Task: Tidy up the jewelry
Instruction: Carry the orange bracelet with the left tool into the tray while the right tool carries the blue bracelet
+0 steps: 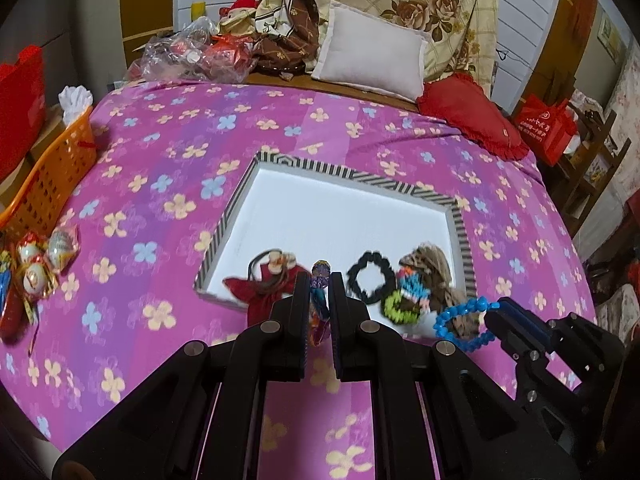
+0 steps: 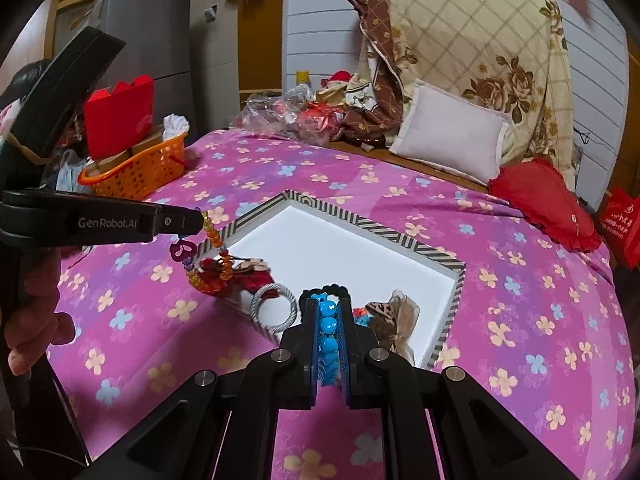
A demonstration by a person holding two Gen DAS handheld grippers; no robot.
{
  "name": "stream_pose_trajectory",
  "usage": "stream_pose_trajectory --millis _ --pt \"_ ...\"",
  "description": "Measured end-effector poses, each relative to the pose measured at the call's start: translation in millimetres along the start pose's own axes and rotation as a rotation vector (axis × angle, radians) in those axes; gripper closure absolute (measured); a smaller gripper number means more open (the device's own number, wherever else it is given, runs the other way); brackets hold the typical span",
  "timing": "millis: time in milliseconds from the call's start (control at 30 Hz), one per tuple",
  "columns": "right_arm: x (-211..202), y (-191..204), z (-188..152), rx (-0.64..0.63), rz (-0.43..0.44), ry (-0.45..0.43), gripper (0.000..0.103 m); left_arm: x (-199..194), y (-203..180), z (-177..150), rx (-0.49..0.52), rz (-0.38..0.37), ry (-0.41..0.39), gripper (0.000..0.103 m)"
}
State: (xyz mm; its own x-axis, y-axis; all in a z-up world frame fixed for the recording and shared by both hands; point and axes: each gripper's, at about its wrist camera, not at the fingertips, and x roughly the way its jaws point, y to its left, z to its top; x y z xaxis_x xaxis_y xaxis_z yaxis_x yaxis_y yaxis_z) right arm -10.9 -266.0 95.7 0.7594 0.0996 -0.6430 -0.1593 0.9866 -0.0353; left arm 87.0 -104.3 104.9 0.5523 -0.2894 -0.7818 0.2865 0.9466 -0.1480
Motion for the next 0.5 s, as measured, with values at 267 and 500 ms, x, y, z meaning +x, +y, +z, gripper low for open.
stream_pose_trajectory --millis 267,500 --pt "31 -14 14 0.060 0.031 0.021 0.095 32 -10 22 0.003 0.022 0.006 0.095" --pt "62 -16 15 0.092 0.066 0.051 0.095 67 -13 23 0.001 0.028 0.044 0.095"
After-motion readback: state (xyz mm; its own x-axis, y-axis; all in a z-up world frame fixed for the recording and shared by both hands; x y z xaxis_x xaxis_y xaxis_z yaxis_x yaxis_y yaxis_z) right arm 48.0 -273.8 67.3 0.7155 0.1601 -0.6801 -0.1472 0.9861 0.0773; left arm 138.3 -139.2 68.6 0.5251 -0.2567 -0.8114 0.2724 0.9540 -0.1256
